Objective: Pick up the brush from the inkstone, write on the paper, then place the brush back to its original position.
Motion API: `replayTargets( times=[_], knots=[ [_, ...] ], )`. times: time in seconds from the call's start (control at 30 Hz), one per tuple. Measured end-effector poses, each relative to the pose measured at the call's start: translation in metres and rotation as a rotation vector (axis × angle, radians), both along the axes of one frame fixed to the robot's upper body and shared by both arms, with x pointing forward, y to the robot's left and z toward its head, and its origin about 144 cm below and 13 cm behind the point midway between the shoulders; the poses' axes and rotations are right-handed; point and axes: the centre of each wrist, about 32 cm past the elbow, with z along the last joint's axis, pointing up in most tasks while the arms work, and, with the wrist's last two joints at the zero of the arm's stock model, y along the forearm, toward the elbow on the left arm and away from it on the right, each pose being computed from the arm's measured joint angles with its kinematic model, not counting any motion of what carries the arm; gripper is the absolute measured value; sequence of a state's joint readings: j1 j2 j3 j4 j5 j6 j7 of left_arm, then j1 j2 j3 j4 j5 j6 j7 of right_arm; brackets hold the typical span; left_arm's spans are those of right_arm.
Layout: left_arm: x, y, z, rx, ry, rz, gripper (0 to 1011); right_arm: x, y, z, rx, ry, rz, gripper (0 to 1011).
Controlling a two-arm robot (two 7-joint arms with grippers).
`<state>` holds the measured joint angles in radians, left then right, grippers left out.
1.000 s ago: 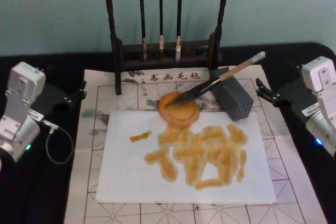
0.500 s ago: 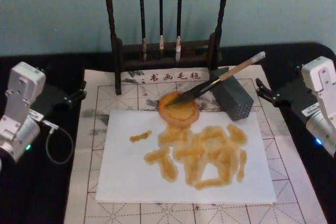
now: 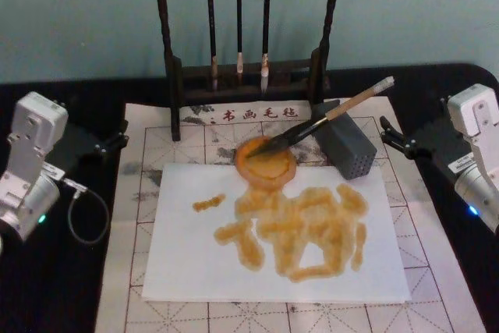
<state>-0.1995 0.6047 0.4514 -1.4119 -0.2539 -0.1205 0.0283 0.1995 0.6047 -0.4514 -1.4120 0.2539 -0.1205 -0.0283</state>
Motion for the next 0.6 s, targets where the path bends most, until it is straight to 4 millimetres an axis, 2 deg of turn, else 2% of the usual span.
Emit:
replayTargets(
  times=[0.6],
  knots=[
    [0.0, 0.0, 0.0, 0.0, 0.0, 0.0, 1001, 0.0, 0.0, 0.0, 0.0, 0.0, 0.0, 1003]
  ],
)
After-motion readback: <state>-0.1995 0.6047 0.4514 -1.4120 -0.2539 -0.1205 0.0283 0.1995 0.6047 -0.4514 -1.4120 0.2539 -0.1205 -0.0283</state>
